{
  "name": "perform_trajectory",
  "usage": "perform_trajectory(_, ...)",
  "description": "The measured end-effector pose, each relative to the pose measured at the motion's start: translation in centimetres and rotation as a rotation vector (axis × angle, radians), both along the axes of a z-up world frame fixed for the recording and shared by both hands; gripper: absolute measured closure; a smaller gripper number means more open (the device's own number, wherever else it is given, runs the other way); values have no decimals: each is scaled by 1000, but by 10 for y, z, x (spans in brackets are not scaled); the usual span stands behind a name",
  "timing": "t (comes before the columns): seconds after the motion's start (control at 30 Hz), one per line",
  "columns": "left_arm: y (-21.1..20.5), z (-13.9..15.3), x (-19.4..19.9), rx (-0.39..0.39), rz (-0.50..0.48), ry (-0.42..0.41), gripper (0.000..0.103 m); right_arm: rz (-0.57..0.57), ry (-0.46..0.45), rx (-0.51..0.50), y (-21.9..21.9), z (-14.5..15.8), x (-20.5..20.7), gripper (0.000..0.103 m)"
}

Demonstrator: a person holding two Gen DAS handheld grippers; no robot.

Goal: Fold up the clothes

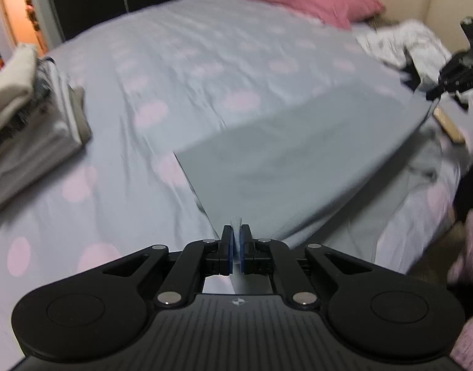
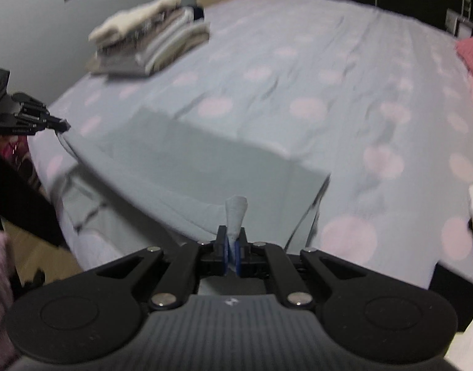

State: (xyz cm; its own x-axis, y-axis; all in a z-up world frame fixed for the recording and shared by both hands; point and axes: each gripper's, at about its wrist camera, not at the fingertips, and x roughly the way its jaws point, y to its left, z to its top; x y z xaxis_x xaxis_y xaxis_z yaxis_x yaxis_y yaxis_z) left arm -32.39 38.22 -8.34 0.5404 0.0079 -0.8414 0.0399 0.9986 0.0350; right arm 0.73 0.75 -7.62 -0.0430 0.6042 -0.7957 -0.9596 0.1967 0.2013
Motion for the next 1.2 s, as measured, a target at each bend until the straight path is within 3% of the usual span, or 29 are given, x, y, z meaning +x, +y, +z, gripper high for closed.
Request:
perform_trajectory(0.33, -28, -18, -11, 28, -151, 100, 100, 113, -5, -176, 5, -45, -21, 97)
perform_trajectory(0.43, -37, -23, -14, 36, -198, 130, 99, 138, -47, -213, 4, -48, -26, 88)
perform_trajectory(0.53, -45, -28, -17, 45, -245, 160, 85, 156, -73, -194, -1, -40, -29, 81)
perform_trajectory(0.57, -48, -29, -18, 45, -262, 165, 82, 157, -80, -173, -3, -35, -30, 73)
perform_trajectory(0.6, -49, -26, -20, 39, -279, 154, 82, 158, -86, -152, -6, -30, -31, 66)
perform_trajectory(0.7, -53, -26, -14, 67, -280, 146, 81, 154, -104, -86, -8, -17, -32, 64)
perform_trajectory(0.93, -57, -35, 2, 124, -277, 152, 74, 236, -153, -168, 17, -37, -41, 64)
perform_trajectory(1.07, -52, -46, 2, 88, -261, 219, 75, 268, -150, -227, 26, -56, -40, 66)
perform_trajectory(1.1, -50, -49, 2, 79, -256, 236, 77, 274, -129, -236, 25, -60, -38, 74)
perform_trajectory(1.17, -48, -53, 2, 61, -251, 262, 94, 293, -113, -230, 22, -60, -40, 93)
perform_trajectory(1.2, -49, -50, 0, 53, -262, 251, 97, 303, -100, -218, 19, -57, -40, 95)
